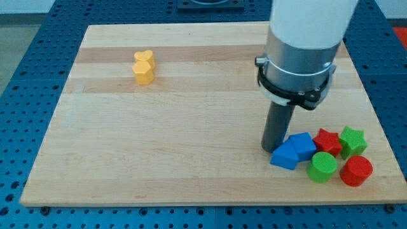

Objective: Push the yellow heart to the center

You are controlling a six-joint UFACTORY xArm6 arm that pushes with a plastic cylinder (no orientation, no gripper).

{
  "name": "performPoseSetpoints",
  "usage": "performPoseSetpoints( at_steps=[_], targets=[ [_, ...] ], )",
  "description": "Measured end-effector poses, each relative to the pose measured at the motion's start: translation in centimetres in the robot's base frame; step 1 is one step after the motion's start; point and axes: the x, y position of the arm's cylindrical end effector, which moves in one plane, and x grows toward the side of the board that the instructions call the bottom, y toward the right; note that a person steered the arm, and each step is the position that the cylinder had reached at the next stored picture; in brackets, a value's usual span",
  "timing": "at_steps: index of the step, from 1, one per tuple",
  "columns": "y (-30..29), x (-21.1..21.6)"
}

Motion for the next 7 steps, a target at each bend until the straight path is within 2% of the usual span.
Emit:
performPoseSetpoints(
  at_steps=[4, 5, 6, 7],
  targets=[
    [0.7, 0.0],
    [-3.1, -0.3],
    [-11.5, -1.0],
    [-16.0, -1.6]
  ],
)
